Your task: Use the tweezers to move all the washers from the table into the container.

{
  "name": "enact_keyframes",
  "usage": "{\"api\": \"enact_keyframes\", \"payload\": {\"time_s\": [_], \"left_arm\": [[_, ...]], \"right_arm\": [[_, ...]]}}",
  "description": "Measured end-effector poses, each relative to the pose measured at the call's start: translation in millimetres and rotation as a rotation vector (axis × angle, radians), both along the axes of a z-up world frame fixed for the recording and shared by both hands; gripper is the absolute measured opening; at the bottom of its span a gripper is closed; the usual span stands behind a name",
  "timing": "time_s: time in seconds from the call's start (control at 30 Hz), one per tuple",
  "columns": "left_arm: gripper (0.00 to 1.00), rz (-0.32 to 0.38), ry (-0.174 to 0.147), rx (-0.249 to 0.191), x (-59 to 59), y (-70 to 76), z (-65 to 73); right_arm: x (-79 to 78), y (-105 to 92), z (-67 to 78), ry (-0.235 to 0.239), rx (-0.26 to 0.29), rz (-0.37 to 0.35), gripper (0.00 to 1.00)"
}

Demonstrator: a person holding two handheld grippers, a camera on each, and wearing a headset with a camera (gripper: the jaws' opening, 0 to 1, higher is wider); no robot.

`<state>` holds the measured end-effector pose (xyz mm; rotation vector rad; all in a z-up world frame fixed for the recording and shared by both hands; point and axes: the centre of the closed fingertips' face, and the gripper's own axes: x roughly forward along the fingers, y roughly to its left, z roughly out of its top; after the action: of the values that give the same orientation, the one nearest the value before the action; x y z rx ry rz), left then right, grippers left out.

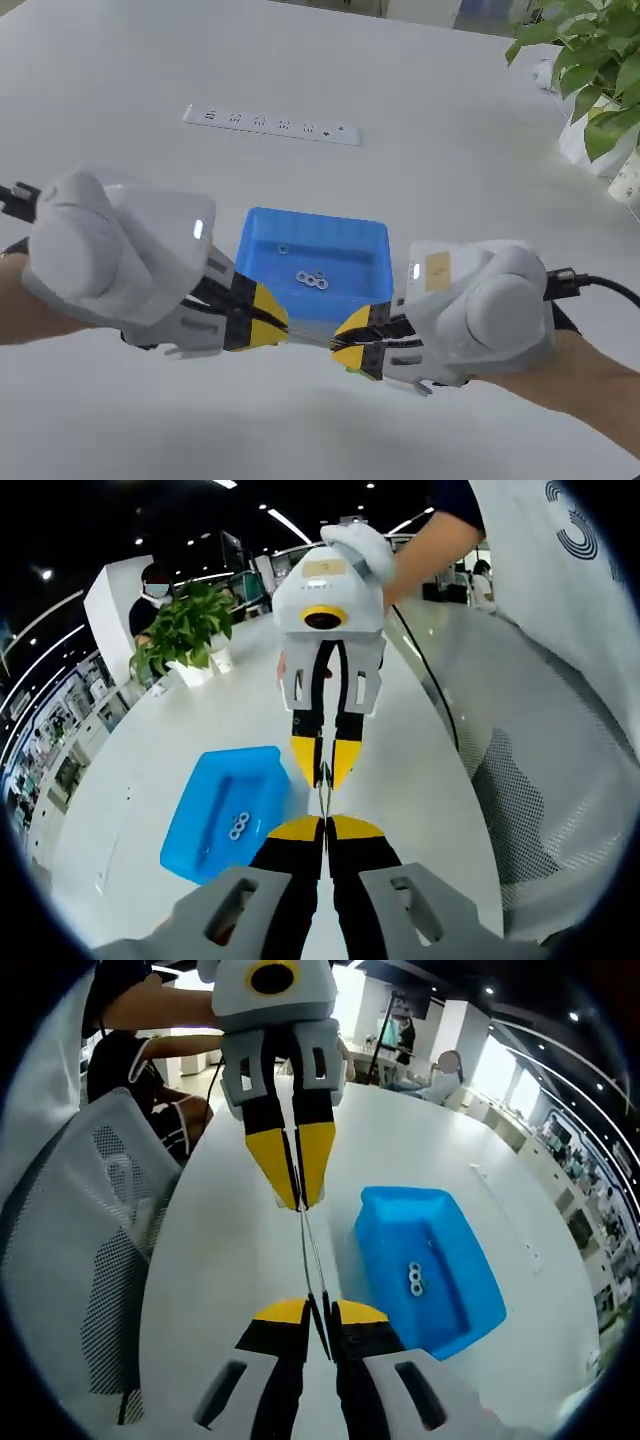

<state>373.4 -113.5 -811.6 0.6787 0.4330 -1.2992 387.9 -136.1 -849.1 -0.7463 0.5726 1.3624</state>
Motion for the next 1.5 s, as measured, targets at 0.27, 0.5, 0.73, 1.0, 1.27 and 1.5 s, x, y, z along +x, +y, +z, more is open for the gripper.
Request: {"api": "enact_keyframes", "payload": {"time_s": [0.27, 0.5, 0.73, 1.0, 1.27, 1.5], "left_arm": [[0.06, 0.079, 0.079, 0.004, 11.5, 13.6, -34.3], [0.06, 0.091, 0.119, -0.004, 17.6, 15.9, -47.3], [0.06, 0.094, 0.142, -0.006, 20.0, 12.5, -55.0], [0.07, 0.090, 0.132, 0.032, 22.2, 10.9, -61.1], [0.08, 0.110, 0.134, 0.070, 25.6, 13.0, -71.3], [0.08, 0.138, 0.168, 0.066, 26.4, 14.5, -74.3]], "right_arm": [[5.2, 2.7, -17.8, 0.020, -0.036, -0.010, 0.10], [10.2, 4.1, -29.6, 0.037, -0.047, -0.008, 0.10], [12.7, 0.7, -34.7, 0.046, -0.052, -0.011, 0.10], [11.1, -0.3, -40.6, 0.055, -0.056, -0.011, 0.10], [12.0, 0.4, -40.4, 0.052, -0.063, -0.014, 0.11], [12.3, 0.2, -40.6, 0.054, -0.070, -0.014, 0.12]]}}
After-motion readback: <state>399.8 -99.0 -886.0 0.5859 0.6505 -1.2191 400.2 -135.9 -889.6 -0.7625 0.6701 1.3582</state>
